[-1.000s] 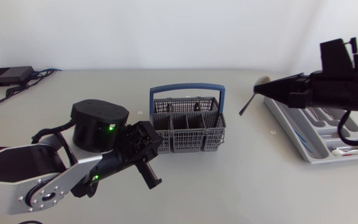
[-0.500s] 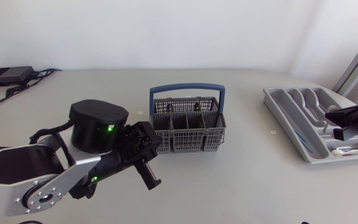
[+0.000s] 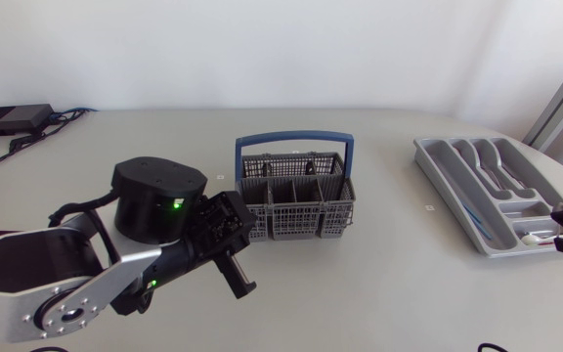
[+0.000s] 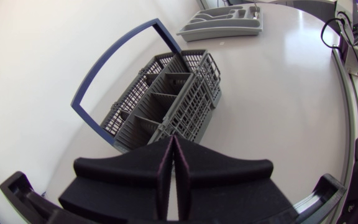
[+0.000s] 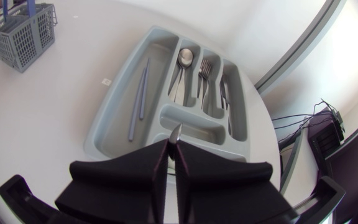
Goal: Sort the cutlery from the basket into the organizer compartments.
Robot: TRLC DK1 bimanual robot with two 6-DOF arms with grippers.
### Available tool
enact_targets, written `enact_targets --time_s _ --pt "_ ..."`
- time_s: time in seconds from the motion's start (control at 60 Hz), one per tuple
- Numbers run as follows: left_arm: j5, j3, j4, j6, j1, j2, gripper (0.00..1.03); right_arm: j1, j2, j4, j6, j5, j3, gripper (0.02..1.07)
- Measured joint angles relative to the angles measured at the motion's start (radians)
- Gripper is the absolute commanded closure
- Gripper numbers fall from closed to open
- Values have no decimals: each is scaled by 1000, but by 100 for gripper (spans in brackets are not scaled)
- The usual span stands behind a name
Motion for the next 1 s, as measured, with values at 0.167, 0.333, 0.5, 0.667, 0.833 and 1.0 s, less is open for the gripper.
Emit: enact_targets --time_s 0.167,0.333,0.5,0.667,0.833,1.0 --pt "-7 0 0 0 0 0 100 -18 134 86 -32 12 32 101" --pt "-10 0 0 0 0 0 100 -25 247 135 -46 47 91 101" --pt "-10 0 0 0 0 0 100 -25 321 197 -61 58 124 101" --pt "-10 0 0 0 0 0 100 -25 338 200 -77 61 135 67" --pt "-10 0 -16 0 0 -12 100 -24 314 176 -80 61 96 55" --pt "-10 0 -23 0 0 -31 100 -23 248 163 -84 61 49 44"
